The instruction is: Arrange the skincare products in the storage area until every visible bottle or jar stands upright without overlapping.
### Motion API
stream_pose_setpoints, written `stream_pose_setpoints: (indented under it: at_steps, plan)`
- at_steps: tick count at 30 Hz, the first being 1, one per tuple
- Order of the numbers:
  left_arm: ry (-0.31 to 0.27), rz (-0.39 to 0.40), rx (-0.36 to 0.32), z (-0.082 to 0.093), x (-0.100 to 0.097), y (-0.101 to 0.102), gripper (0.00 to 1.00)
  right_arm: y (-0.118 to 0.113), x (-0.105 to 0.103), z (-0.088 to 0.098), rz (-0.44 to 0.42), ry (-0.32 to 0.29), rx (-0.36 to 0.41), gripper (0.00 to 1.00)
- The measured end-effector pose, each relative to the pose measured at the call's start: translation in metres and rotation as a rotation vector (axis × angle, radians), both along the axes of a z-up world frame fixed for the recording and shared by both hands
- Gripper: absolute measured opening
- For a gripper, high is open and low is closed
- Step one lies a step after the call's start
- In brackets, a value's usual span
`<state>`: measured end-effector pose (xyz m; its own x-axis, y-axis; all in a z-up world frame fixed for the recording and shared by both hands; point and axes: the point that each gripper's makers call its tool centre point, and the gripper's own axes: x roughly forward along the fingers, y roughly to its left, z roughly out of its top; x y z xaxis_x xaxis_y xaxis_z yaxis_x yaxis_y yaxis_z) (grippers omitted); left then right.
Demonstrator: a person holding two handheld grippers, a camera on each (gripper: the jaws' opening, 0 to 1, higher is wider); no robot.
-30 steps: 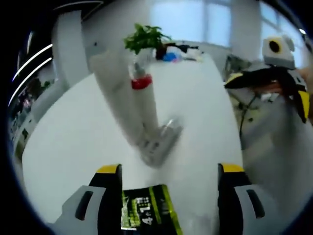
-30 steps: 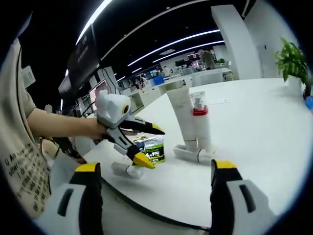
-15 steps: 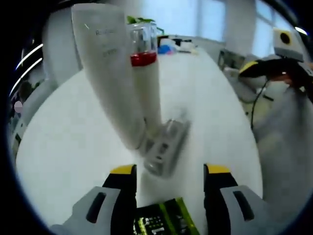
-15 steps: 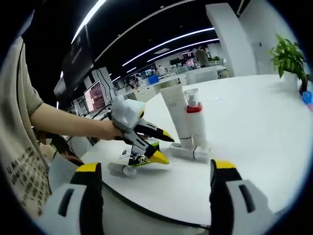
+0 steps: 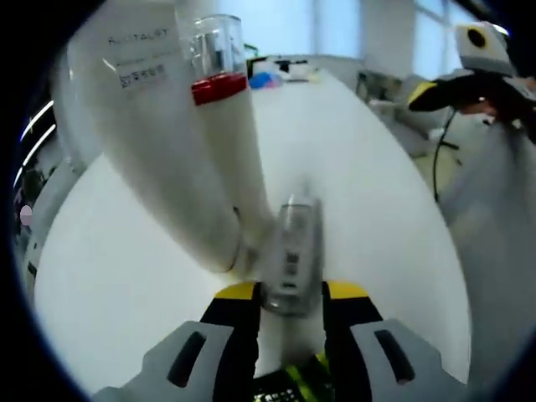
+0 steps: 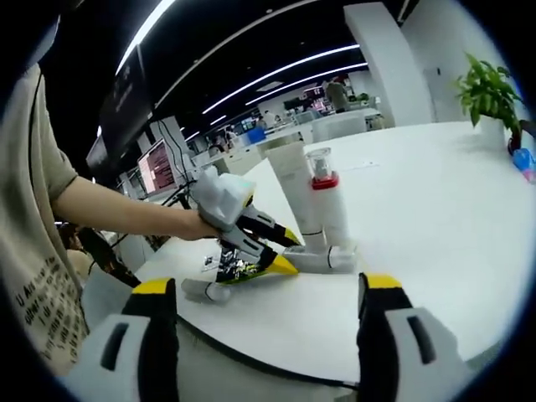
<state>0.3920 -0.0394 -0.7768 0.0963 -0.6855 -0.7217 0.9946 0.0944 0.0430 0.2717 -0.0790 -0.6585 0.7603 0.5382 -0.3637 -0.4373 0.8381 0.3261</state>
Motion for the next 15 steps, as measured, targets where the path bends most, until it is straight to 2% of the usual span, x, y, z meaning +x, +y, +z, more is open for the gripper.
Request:
stream_pose_setpoints:
  at_steps: [3,7,15]
  plan:
    - [-0.017,-0.013,-0.009,0.0009,0.0001,-0.0052,0.19,0.0002,-0.0001,-0.0005,0.002,0.003,0.0,0.89]
    - [-0.034,-0.018,-0.007,-0.0006,0.0021,-0.008,0.18,0.001,-0.0006,-0.0005,0.006,0.006,0.003,0.89]
    - [0.005,0.036,-0.01,0.0048,0.002,-0.0054,0.17,0.0013,-0.0007,-0.0013,0.011,0.01,0.01,0.89]
